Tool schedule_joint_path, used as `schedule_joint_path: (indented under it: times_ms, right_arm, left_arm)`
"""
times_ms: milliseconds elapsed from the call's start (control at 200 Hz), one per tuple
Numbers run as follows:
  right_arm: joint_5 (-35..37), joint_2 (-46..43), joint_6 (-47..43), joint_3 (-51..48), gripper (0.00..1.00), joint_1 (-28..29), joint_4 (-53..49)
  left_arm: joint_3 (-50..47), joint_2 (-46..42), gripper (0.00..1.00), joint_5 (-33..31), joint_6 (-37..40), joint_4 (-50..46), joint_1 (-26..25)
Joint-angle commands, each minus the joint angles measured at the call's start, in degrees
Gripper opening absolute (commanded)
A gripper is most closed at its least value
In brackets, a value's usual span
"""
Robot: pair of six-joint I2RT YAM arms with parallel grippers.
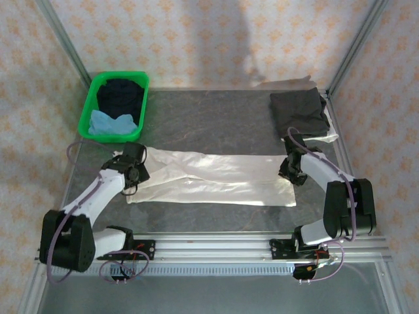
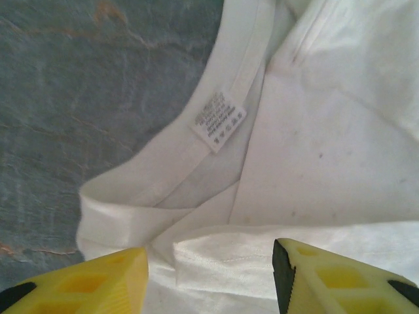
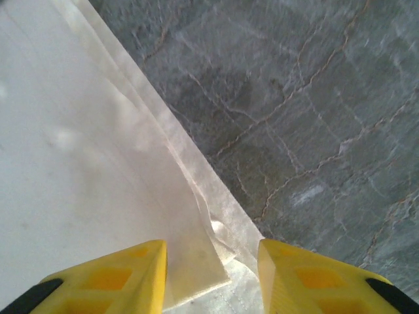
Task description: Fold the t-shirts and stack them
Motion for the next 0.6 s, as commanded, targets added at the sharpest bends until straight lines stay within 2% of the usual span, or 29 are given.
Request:
schedule_joint_path:
  times_ms: [0, 100, 245, 440, 596]
  right_arm:
    - [-0.28, -1.15, 1.86, -1.09, 0.43, 0.69, 0.43]
    - [-0.97, -1.1, 2.8, -1.77, 0.48, 1.29, 0.95]
    - [-1.0, -0.65, 3.65, -1.46, 0.47, 2.86, 0.93]
    - [-0.53, -1.51, 4.11, -1.19, 0.35, 3.37, 0.76]
    - [0.65, -1.92, 4.2, -1.15, 0.22, 3.42, 0.2]
  left_arm:
    - [2.21, 3.66, 0.54, 2.3, 1.66, 2.02, 0.53]
    - [3.35, 6.92, 0.55, 2.65, 2.13, 2.67, 0.53]
    - [3.7, 9.32, 0.52, 1.72, 2.29, 3.04, 0.56]
    - [3.52, 8.31, 0.18, 0.32, 2.08, 2.08, 0.56]
    - [4.2, 5.25, 0.08, -1.28, 2.17, -0.03, 0.52]
